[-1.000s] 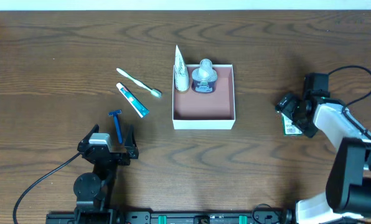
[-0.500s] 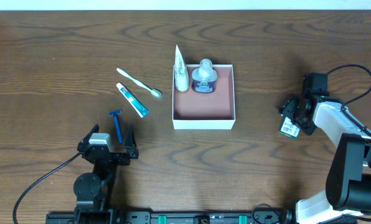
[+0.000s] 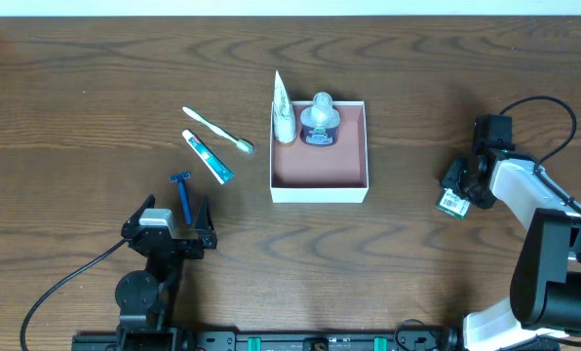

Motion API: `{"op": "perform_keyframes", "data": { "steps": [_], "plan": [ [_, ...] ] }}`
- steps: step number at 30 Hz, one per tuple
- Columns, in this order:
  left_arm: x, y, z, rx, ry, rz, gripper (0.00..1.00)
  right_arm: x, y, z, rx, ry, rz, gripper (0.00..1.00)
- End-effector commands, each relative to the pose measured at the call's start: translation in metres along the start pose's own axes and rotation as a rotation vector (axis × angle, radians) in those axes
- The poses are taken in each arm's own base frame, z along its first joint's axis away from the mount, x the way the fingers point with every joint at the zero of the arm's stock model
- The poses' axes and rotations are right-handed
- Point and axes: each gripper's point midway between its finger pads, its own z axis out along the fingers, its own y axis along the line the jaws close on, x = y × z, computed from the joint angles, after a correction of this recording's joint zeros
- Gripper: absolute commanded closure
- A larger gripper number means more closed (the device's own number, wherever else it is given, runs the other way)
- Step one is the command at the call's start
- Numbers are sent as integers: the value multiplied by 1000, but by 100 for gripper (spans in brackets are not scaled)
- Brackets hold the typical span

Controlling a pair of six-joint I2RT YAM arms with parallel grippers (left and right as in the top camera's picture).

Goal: Pack container
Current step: 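Move right gripper to the soap bar package and grasp it, then carry the soap bar package into the box and release it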

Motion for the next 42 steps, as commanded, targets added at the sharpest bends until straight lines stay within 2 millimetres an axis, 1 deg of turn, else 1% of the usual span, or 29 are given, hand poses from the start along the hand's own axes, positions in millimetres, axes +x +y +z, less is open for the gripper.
{"op": "perform_keyframes", "data": {
  "steps": [1, 3, 5, 7, 10, 12, 14, 16, 18, 24, 28, 32, 34, 37, 42],
  "plan": [
    [16, -1, 1, 12, 52, 9, 2, 17, 6, 13, -51, 80, -48, 48],
    [16, -1, 1, 12, 52, 9, 2, 8, 11, 8, -69, 67, -74, 49],
    [16, -1, 1, 12, 52, 9, 2, -4, 20, -2, -95, 54, -111, 48],
    [16, -1, 1, 12, 52, 9, 2, -19, 30, -15, -129, 38, -162, 48],
    [16, -1, 1, 12, 52, 8, 2, -42, 46, -41, -169, 5, -227, 48],
    [16, -1, 1, 12, 52, 9, 2, -55, 59, -60, -202, -19, -270, 48],
    [16, -1, 1, 12, 52, 9, 2, -64, 73, -75, -236, -39, -306, 48],
    [16, -1, 1, 12, 52, 9, 2, -70, 87, -90, -274, -57, -325, 48],
    [16, -1, 1, 12, 52, 8, 2, -73, 108, -105, -336, -77, -354, 48],
    [16, -1, 1, 12, 52, 9, 2, -66, 177, -138, -543, -127, -433, 48],
    [16, -1, 1, 12, 52, 9, 2, -59, 211, -150, -606, -165, -432, 48],
    [16, -1, 1, 12, 52, 9, 2, -46, 242, -160, -661, -182, -442, 48],
    [16, -1, 1, 12, 52, 9, 2, -39, 252, -163, -668, -185, -450, 49],
    [16, -1, 1, 12, 52, 9, 2, -29, 260, -163, -647, -187, -457, 50],
    [16, -1, 1, 12, 52, 9, 2, -14, 267, -152, -625, -165, -467, 50]
  ]
}}
